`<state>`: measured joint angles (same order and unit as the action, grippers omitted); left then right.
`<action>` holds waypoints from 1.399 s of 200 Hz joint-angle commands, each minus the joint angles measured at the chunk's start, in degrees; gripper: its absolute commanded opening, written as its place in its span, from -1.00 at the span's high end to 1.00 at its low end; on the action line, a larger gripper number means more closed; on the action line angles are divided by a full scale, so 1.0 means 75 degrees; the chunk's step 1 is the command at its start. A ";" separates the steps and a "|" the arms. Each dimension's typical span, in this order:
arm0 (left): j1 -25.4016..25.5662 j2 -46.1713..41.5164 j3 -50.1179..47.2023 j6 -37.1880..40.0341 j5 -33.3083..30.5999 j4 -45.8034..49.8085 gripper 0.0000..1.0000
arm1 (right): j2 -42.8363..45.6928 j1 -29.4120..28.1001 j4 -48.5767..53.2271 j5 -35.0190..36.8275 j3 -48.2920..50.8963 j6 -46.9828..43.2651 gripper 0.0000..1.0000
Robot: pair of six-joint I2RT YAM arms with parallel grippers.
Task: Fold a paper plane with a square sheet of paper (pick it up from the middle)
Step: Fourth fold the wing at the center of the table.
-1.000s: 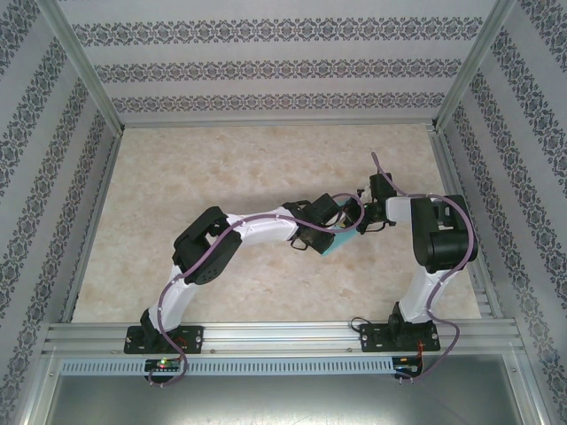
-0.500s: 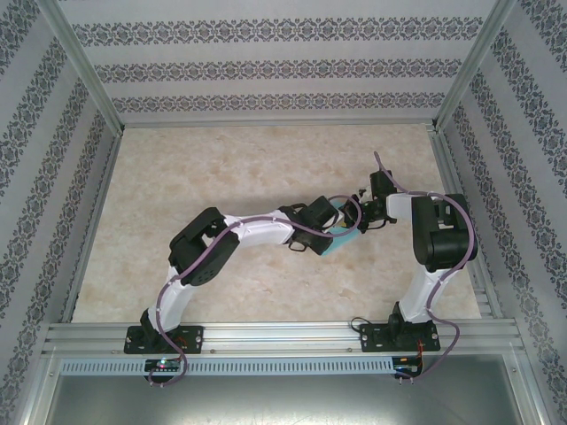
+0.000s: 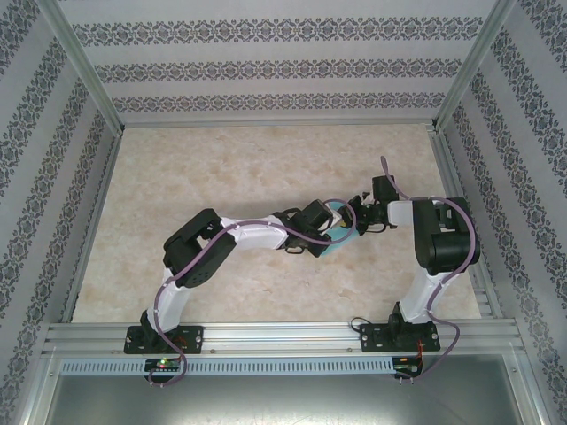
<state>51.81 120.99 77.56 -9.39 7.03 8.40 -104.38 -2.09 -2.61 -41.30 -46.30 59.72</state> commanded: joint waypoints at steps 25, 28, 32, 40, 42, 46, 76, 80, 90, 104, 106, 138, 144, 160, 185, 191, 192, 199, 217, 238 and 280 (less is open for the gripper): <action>-0.0112 0.0588 -0.1050 0.0127 -0.0586 0.3341 0.59 | -0.0348 0.0288 -0.1250 0.1448 0.0341 0.0794 0.98; -0.0111 0.0554 -0.1048 0.0127 -0.0578 0.3350 0.59 | -0.0345 0.0290 -0.1246 0.1469 0.0335 0.0795 0.98; -0.0111 0.0525 -0.1037 0.0127 -0.0579 0.3356 0.59 | -0.0323 0.0290 -0.1232 0.1521 0.0321 0.0802 0.98; -0.0111 0.0486 -0.0994 0.0126 -0.0601 0.3387 0.59 | -0.0304 0.0307 -0.1247 0.1609 0.0315 0.0837 0.98; -0.0114 0.0485 -0.0973 0.0127 -0.0607 0.3390 0.59 | -0.0299 0.0312 -0.1266 0.1620 0.0318 0.0867 0.99; -0.0114 0.0485 -0.0940 0.0126 -0.0619 0.3421 0.58 | -0.0298 0.0319 -0.1329 0.1633 0.0326 0.0908 0.99; -0.0111 0.0668 -0.0680 0.0150 -0.0645 0.3531 0.59 | -0.0298 0.0401 -0.1541 0.1878 0.0329 0.1167 0.99; -0.0111 0.0675 -0.0663 0.0150 -0.0636 0.3529 0.59 | -0.0287 0.0396 -0.1541 0.1941 0.0326 0.1183 0.99; -0.0117 0.0702 -0.0622 0.0141 -0.0644 0.3532 0.58 | -0.0302 0.0396 -0.1557 0.2068 0.0291 0.1202 0.99; -0.0112 0.0701 -0.0568 0.0128 -0.0610 0.3535 0.58 | -0.0408 0.0431 -0.1579 0.2073 0.0208 0.1266 0.99; -0.0117 0.0697 -0.0568 0.0127 -0.0609 0.3530 0.58 | -0.0440 0.0428 -0.1593 0.2058 0.0185 0.1276 0.99; -0.0111 0.0698 -0.0315 0.0127 -0.0540 0.3635 0.58 | -0.0579 0.0429 -0.1711 0.2083 0.0150 0.1397 0.98; -0.0111 0.0669 -0.0279 0.0127 -0.0538 0.3628 0.58 | -0.0568 0.0442 -0.1738 0.2123 0.0160 0.1449 0.98; -0.0113 0.0619 -0.0139 0.0123 -0.0494 0.3674 0.57 | -0.0487 0.0385 -0.1577 0.2161 0.0136 0.1405 0.98; -0.0111 0.0446 0.0179 -0.0019 -0.0600 0.3750 0.56 | -0.0517 0.0359 -0.1236 0.1955 0.0061 0.1052 0.99; -0.0118 0.0412 0.0280 -0.0066 -0.0662 0.3776 0.56 | -0.0520 0.0349 -0.1200 0.1895 0.0048 0.1001 0.99; -0.0120 0.0402 0.0307 -0.0069 -0.0670 0.3789 0.56 | -0.0520 0.0349 -0.1199 0.1884 0.0052 0.0995 0.99; -0.0123 0.0358 0.0457 -0.0125 -0.0741 0.3833 0.56 | -0.0523 0.0349 -0.1206 0.1815 0.0067 0.0956 0.99; -0.0145 0.0143 0.0870 -0.0294 -0.0878 0.3929 0.54 | -0.0556 0.0349 -0.1225 0.1695 0.0115 0.0883 0.99; -0.0233 -0.0217 0.1277 -0.0563 -0.0452 0.3670 0.53 | -0.0596 0.0338 -0.1247 0.1571 0.0117 0.0818 0.99; -0.0413 -0.0042 0.2131 -0.1173 0.1466 0.2803 0.51 | -0.0722 0.0349 -0.1478 0.1309 0.0203 0.0829 0.99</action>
<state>49.80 121.01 88.95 -14.02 9.23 30.11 -106.78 0.62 -17.23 -31.29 -46.04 67.16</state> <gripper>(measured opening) 0.242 0.042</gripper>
